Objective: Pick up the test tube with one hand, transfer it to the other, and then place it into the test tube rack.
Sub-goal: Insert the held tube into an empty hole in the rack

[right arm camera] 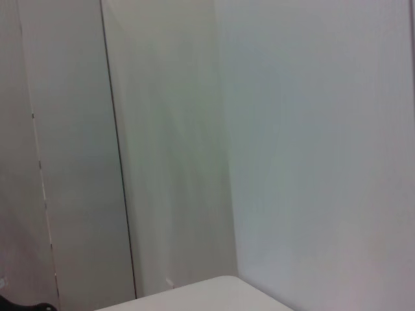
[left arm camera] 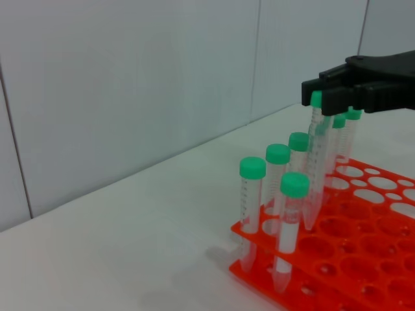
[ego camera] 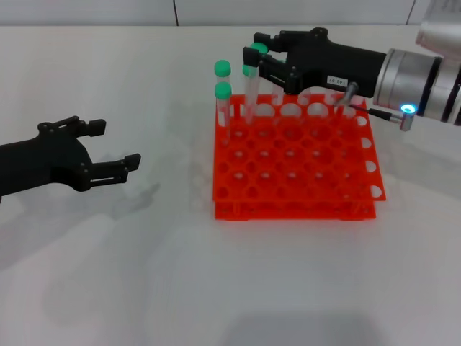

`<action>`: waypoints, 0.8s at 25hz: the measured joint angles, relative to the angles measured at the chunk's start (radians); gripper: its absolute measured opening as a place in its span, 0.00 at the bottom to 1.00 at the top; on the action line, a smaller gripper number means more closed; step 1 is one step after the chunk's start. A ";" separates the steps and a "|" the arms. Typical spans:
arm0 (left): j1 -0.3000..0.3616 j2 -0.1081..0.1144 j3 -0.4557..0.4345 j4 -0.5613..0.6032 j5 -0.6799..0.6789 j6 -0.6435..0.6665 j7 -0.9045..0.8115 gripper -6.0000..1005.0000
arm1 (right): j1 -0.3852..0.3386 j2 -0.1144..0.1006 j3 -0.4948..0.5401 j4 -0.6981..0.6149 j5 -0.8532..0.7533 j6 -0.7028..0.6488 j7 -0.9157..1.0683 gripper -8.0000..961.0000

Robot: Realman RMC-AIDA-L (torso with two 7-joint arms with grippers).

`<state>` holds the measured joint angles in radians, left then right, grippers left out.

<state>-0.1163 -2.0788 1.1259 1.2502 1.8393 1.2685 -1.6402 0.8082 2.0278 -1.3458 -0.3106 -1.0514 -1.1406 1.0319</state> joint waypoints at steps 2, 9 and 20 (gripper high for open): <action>0.000 0.000 0.000 0.000 0.000 -0.001 0.000 0.87 | 0.000 0.000 -0.044 -0.004 0.042 0.015 -0.009 0.28; 0.000 0.000 0.000 0.000 0.008 -0.003 0.000 0.87 | 0.000 0.000 -0.148 -0.010 0.123 0.064 -0.028 0.28; 0.000 0.000 0.000 0.000 0.009 -0.003 0.009 0.87 | -0.011 0.000 -0.184 -0.010 0.125 0.098 -0.029 0.28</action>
<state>-0.1166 -2.0791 1.1259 1.2501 1.8485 1.2654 -1.6308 0.7974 2.0279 -1.5297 -0.3202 -0.9265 -1.0430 1.0034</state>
